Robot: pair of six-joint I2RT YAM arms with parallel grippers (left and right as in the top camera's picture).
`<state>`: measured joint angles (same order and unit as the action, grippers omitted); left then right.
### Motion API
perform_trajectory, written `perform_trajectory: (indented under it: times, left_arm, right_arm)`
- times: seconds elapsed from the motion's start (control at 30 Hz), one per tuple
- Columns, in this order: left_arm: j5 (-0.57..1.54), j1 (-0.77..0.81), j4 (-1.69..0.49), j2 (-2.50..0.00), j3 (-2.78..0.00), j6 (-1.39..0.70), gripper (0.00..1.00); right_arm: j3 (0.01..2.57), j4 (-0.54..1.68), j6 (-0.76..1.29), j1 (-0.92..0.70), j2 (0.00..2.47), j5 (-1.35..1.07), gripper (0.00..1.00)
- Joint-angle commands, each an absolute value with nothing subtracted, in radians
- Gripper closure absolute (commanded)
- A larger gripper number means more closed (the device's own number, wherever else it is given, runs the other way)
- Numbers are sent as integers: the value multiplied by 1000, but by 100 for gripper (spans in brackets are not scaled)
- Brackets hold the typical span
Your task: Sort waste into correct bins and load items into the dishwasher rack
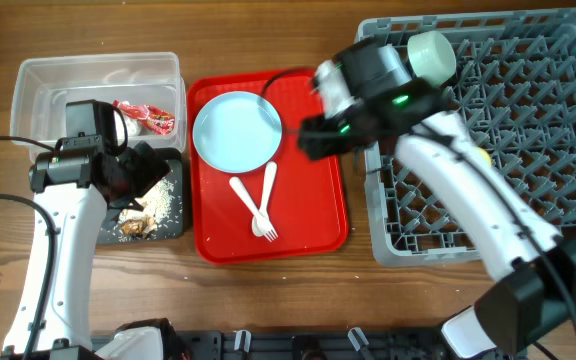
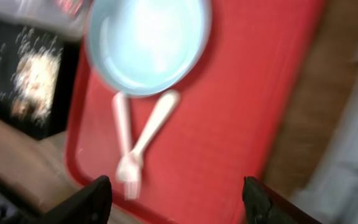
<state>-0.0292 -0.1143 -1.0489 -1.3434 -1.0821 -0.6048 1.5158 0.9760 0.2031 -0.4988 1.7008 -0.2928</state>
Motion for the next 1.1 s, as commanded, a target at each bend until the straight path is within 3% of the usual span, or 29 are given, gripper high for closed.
perform_trajectory:
  times: [0.0,0.1,0.27,0.47,0.6,0.73,0.83,0.9,1.07]
  left_arm:
    - [-88,-140,-1072,-1329,-1082,-603,0]
    - [-87,-233,-1100,-1329,-1082,-604,0]
    - [-88,-324,-1138,-1329,-1082,-603,0]
    - [-87,-323,-1138,-1329,-1082,-603,0]
    - [-87,-324,-1137,-1329,-1082,-603,0]
    - [-87,-324,-1137,-1329,-1082,-603,0]
    - [-87,-324,-1137,-1329,-1082,-603,0]
    - [-87,-324,-1138,-1329,-1082,-603,0]
    - [-87,-324,-1138,-1329,-1082,-603,0]
  right_arm:
    - [1443,927,256,-644,1766,-321,32]
    - [1438,892,222,-769,1830,-153,32]
    - [1438,783,96,-894,1982,-88,33]
    - [1438,642,80,-924,2065,-16,33]
    - [1438,667,109,-924,2107,-35,38]
    - [1438,723,174,-922,2108,29,64]
    - [1438,767,238,-900,2099,93,88]
    - [1446,802,239,-882,2064,93,96]
    - [1454,816,240,-811,1824,132,96]
